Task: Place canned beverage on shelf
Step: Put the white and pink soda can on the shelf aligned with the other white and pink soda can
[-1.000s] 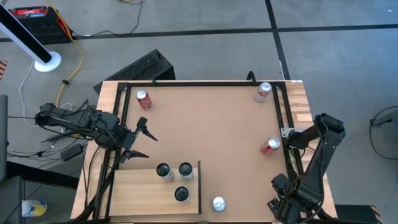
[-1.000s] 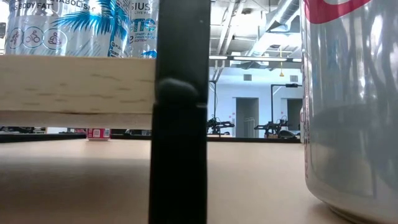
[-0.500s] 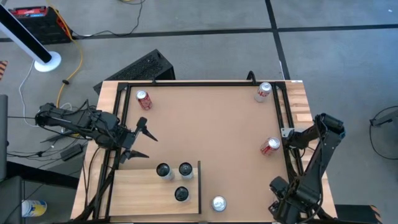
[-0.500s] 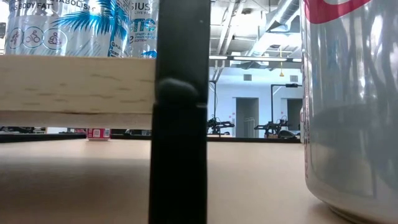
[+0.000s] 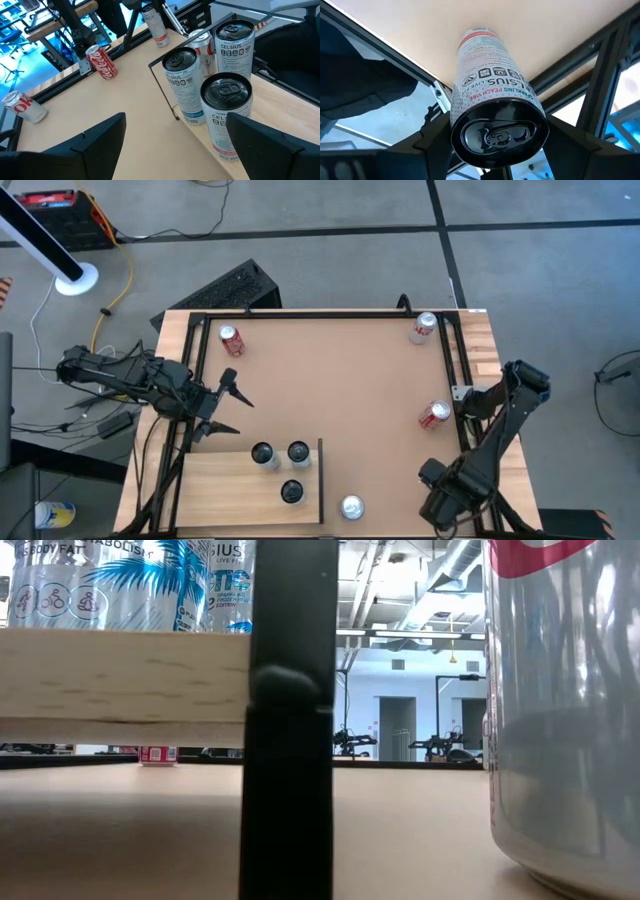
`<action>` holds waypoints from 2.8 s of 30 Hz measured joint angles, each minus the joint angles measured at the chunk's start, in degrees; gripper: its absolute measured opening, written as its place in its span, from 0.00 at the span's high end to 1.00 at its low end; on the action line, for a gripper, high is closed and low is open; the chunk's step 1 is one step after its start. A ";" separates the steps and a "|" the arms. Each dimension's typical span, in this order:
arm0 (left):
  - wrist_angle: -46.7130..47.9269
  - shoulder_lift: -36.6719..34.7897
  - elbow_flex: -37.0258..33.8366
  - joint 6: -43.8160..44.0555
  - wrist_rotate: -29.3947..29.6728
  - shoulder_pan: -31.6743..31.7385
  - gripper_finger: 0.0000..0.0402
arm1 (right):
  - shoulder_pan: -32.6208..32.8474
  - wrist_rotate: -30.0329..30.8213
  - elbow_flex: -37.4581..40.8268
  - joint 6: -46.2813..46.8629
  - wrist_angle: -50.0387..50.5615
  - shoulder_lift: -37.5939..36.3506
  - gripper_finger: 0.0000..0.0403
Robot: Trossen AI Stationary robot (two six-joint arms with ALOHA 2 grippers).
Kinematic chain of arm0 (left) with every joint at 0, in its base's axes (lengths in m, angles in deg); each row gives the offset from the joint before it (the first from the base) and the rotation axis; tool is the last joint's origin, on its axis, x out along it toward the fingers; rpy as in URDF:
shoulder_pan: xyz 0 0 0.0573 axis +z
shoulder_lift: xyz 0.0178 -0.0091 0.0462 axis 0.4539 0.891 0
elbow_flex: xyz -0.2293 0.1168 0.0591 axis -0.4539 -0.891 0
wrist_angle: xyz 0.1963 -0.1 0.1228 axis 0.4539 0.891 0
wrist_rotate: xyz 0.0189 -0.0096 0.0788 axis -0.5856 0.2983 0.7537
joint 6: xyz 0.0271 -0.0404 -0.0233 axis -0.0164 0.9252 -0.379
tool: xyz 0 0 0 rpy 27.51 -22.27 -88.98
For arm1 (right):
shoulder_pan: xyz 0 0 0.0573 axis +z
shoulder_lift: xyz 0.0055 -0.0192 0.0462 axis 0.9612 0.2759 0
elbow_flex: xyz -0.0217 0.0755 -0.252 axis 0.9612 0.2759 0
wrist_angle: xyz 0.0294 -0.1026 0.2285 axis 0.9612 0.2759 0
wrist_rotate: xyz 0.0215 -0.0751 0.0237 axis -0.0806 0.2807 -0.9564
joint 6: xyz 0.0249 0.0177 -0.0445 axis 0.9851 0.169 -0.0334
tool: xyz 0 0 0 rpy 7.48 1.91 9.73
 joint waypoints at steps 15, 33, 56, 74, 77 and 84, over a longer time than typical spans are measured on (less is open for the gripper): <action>-0.01 0.00 0.00 0.02 0.02 0.00 0.18 | -12.46 9.81 -8.56 -21.26 13.71 0.00 0.31; 1.05 0.00 0.00 0.39 0.02 0.00 0.18 | -47.06 20.34 -9.39 -64.55 9.74 -0.02 0.31; 1.79 -0.02 0.00 1.29 0.00 0.00 0.18 | -60.75 19.82 -9.39 -77.02 0.98 -0.02 0.31; 1.51 -0.07 0.48 2.29 -1.03 -0.04 0.18 | -60.68 19.57 -9.39 -77.43 -2.92 0.00 0.22; 2.00 -0.04 0.48 2.58 -1.09 -0.04 0.18 | -60.67 19.57 -9.39 -77.47 -4.70 0.00 0.22; 1.84 -0.04 0.48 2.59 -1.10 -0.04 0.18 | -60.73 19.65 -9.39 -77.79 -6.40 0.00 0.21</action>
